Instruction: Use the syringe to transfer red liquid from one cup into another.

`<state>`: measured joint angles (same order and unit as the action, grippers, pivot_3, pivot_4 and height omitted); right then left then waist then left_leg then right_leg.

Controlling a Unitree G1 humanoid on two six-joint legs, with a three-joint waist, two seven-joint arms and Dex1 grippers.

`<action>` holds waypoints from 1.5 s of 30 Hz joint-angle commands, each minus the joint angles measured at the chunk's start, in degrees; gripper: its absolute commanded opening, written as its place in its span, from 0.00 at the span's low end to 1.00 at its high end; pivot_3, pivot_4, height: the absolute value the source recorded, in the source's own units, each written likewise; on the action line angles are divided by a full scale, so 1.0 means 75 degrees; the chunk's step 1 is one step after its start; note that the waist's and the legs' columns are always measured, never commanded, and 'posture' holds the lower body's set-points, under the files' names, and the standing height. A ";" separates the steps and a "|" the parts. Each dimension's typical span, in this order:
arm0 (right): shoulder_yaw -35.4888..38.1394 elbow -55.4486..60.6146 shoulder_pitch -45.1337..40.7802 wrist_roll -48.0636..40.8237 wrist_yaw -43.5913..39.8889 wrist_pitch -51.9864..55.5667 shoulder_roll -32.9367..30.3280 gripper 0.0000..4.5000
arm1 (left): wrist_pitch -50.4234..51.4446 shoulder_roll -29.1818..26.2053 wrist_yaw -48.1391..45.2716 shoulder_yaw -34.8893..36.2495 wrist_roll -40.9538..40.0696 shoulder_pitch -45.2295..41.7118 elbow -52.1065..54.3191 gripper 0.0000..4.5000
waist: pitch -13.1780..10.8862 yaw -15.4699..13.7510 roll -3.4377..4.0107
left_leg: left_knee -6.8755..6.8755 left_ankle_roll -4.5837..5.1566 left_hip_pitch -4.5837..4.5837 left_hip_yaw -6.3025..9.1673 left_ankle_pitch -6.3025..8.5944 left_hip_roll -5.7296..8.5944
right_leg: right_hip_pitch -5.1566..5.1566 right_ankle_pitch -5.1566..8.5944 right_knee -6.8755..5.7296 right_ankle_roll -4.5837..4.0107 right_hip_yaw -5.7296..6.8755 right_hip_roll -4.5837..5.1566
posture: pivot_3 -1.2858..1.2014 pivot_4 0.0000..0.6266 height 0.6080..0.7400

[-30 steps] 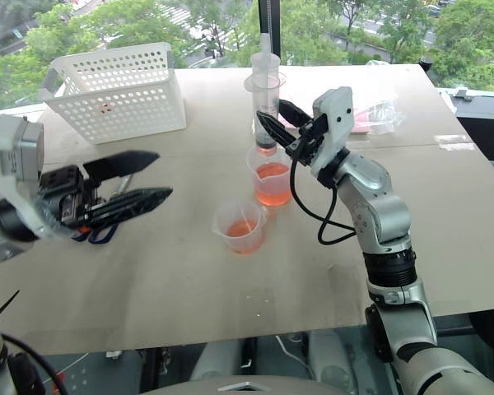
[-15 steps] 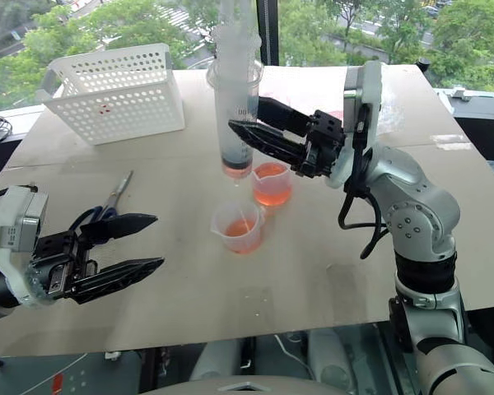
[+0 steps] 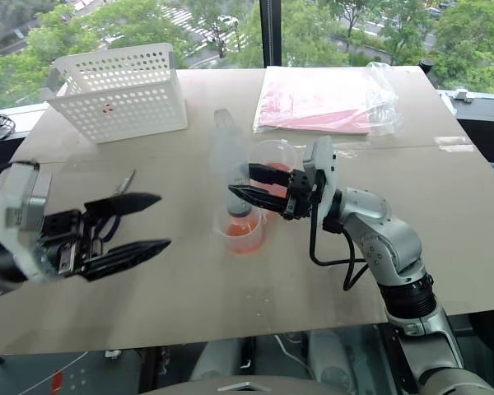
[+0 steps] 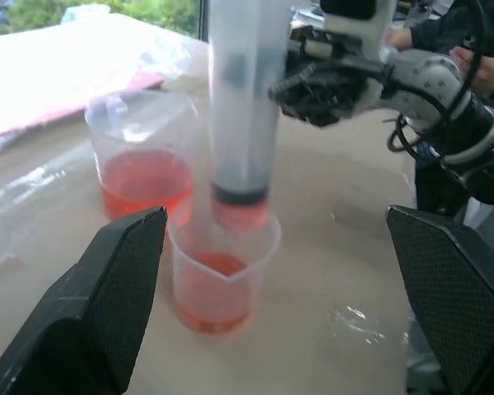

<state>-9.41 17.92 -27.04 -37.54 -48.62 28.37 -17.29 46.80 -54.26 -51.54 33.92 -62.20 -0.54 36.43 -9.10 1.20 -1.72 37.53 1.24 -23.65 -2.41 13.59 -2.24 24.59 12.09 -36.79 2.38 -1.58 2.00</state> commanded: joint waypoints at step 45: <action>0.0426 -0.0087 -0.0877 0.0433 0.0230 -0.0103 0.0672 0.26 | -0.1199 0.0548 -0.0430 -0.3939 0.2555 -0.3209 -0.0952 0.00 | -0.0006 -0.0065 -0.0009 | 0.0004 -0.0001 -0.0013 0.0005 0.0000 0.0002 | 0.0003 -0.0018 0.0001 0.0032 0.0000 -0.0006 | 0.52 0.24 1.00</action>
<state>-13.00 13.28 -29.06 -30.82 -49.46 30.17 -13.30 36.67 -49.95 -52.15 8.70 -43.51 -26.91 26.47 -9.15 0.72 -1.79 37.56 1.23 -23.74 -2.37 13.59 -2.22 24.61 11.95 -36.78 2.62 -1.58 1.96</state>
